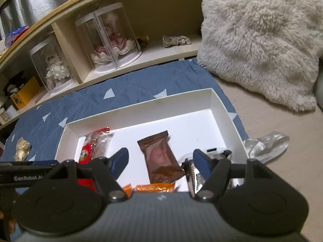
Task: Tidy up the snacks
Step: 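Lower the red bag into the tray with the left tool while the right lowers the brown pastry, then open both tools and withdraw them from the tray toward the remaining snacks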
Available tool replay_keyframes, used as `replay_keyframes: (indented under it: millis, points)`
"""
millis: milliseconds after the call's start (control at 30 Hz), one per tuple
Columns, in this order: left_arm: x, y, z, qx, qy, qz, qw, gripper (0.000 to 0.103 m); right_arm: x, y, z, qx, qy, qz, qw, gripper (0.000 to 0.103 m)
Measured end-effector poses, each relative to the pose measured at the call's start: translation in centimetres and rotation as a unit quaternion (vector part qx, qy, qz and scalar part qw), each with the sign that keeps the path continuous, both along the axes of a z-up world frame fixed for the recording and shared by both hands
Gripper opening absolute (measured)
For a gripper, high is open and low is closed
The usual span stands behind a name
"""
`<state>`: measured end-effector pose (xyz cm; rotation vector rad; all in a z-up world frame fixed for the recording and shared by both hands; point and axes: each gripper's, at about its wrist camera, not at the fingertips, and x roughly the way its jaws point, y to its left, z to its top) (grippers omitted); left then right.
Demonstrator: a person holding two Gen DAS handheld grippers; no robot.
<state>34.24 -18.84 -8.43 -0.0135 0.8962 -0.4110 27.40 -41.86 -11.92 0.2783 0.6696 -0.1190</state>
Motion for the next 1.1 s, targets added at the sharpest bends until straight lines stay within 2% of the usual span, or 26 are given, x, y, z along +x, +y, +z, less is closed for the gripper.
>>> replay_keyframes:
  millis: [333, 400, 533, 600, 667, 800, 1100]
  points:
    - [-2.8, 1.3, 1.8, 0.005, -0.006, -0.003, 1.0000, 0.072, -2.7, 1.2, 1.9, -0.017, -0.008, -0.007, 1.000, 0.077]
    - [-3.4, 1.7, 2.1, 0.004, -0.012, -0.002, 0.9999, 0.082, -3.4, 1.6, 2.2, -0.020, -0.009, -0.011, 1.000, 0.078]
    - [-4.3, 2.6, 2.7, 0.003, -0.016, 0.001, 0.9999, 0.086, -4.8, 2.2, 2.6, -0.027, -0.013, -0.019, 0.999, 0.085]
    - [-4.8, 3.1, 3.0, 0.006, -0.021, 0.005, 0.9998, 0.096, -5.3, 2.7, 2.9, -0.037, -0.009, -0.017, 0.999, 0.087]
    - [-5.2, 3.5, 3.1, 0.011, -0.024, 0.006, 0.9996, 0.101, -5.9, 3.3, 3.2, -0.045, -0.009, -0.013, 0.999, 0.091]
    - [-5.9, 4.5, 3.5, 0.017, -0.025, 0.004, 0.9995, 0.103, -7.1, 4.0, 3.6, -0.048, -0.011, -0.011, 0.999, 0.102]
    - [-7.1, 7.3, 4.4, 0.014, -0.043, 0.012, 0.9989, 0.103, -8.7, 6.0, 4.4, -0.059, -0.023, -0.012, 0.998, 0.102]
